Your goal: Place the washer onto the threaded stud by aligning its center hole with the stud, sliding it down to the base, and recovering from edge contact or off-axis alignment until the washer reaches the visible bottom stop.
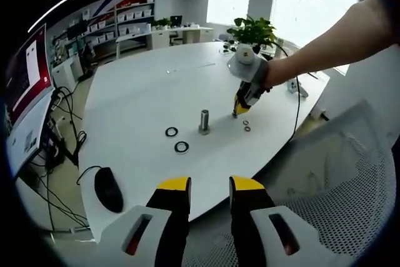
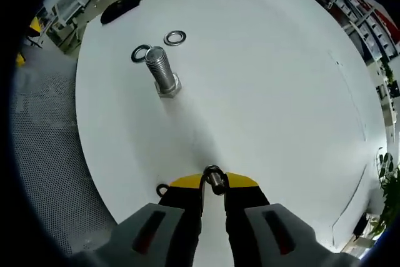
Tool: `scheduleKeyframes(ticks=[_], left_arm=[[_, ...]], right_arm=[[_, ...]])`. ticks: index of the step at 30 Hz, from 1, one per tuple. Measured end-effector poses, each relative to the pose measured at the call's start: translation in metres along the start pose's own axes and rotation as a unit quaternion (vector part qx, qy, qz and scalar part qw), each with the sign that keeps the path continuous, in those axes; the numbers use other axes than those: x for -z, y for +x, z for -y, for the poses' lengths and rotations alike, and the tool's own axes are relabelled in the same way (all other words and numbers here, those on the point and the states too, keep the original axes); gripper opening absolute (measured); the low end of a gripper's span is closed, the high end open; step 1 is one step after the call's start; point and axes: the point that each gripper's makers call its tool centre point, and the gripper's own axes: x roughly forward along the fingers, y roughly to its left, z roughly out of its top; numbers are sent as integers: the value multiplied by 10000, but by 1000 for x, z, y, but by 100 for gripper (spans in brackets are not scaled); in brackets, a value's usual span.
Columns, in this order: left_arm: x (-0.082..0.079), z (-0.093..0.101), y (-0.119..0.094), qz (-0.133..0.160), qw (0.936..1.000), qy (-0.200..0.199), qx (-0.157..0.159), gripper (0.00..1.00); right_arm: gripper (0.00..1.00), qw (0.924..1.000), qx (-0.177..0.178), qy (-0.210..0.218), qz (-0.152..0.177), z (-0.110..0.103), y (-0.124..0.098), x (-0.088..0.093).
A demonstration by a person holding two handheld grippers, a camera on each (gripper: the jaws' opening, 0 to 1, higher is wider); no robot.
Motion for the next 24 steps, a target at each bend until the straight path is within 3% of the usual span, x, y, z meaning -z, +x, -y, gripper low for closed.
scheduleKeyframes(ticks=[24], left_arm=[[1,0,1,-26,10000,-2,7,22]], right_arm=[[18,9999,-61,91,-12,2,3,3]])
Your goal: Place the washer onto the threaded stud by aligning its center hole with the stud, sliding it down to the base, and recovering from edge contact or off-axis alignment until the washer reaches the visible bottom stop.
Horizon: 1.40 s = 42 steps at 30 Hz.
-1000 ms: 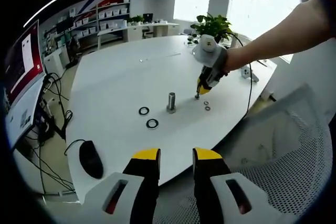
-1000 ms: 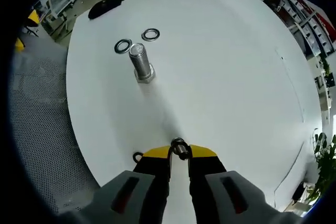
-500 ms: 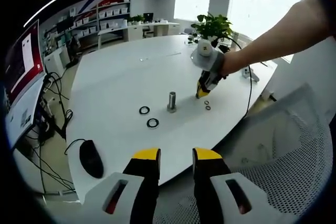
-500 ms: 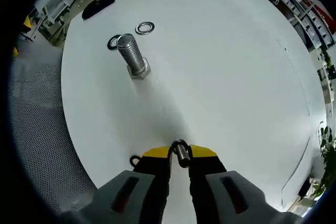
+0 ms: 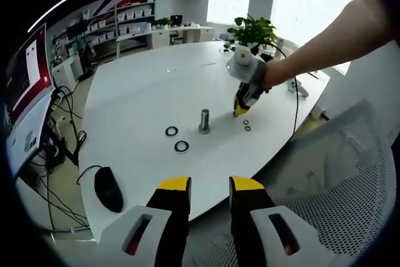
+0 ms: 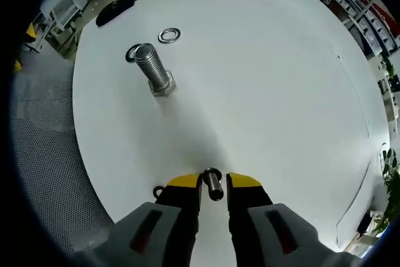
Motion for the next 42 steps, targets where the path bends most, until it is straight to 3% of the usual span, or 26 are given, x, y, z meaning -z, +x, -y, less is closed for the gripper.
scheduleKeyframes(ticks=[12,21,37,42], left_arm=[[1,2,0,-14,10000,35,30,22],[1,2,0,-16,10000,44,25,22],[-1,2,-1,36,10000,47,30,22],[0,3,-1,22,10000,81,49,22]], right_arm=[[21,9999,45,83,-45,-8,-11,16],[22,9998,-16,206,-58,-16,-7,29],[21,9991,-220,370,-26,-52,-9,46],[21,9988,-295,394,37,-65,-8,42]])
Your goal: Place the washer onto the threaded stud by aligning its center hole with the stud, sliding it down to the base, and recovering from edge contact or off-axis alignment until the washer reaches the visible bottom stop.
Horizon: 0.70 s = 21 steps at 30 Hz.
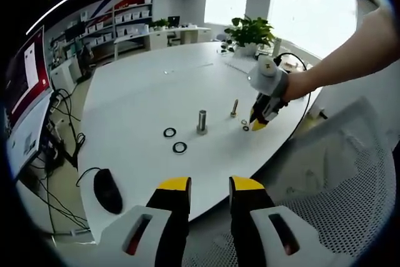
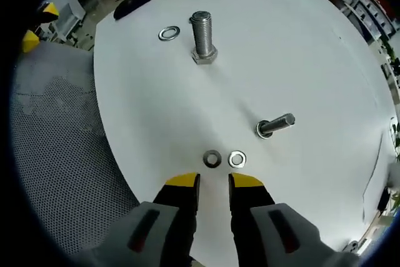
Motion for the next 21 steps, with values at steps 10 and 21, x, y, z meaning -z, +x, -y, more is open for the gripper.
scheduleKeyframes(ticks=[10,21], left_arm=[[1,-1,0,-23,10000,18,-32,23],[-2,-2,0,37,10000,12,-65,23]], right_arm=[[21,9999,148,62,35,-2,6,-7],[21,9998,74,56,-183,-1,9,-13]])
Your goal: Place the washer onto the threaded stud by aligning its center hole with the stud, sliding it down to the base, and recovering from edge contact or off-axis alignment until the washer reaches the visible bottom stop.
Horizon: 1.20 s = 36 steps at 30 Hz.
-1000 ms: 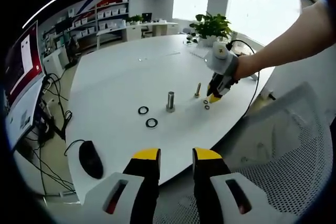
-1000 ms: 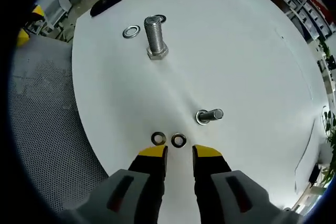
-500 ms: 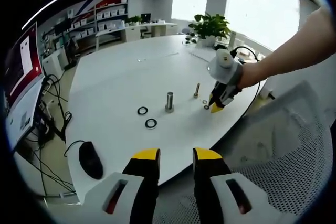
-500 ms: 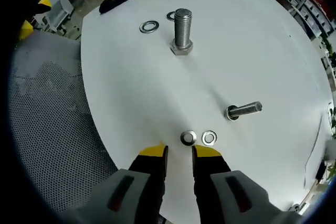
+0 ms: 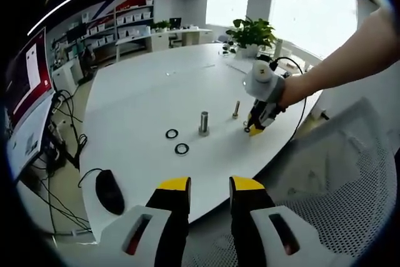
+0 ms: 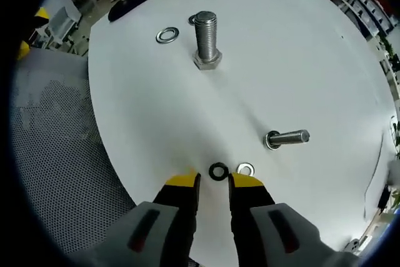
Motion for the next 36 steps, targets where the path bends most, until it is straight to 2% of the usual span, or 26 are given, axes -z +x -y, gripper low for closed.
scheduleKeyframes(ticks=[9,17,32,36], left_arm=[[0,2,1,-23,10000,17,53,22],[1,3,1,-40,10000,36,73,22],[2,4,1,-60,9999,50,87,22],[1,3,1,-38,9999,35,86,22]], right_arm=[[21,9998,-16,-6,-173,2,1,0],[20,9992,150,352,-109,-2,0,-3],[16,9991,194,330,-196,-1,1,-4],[16,9994,170,216,-227,-1,2,-4]])
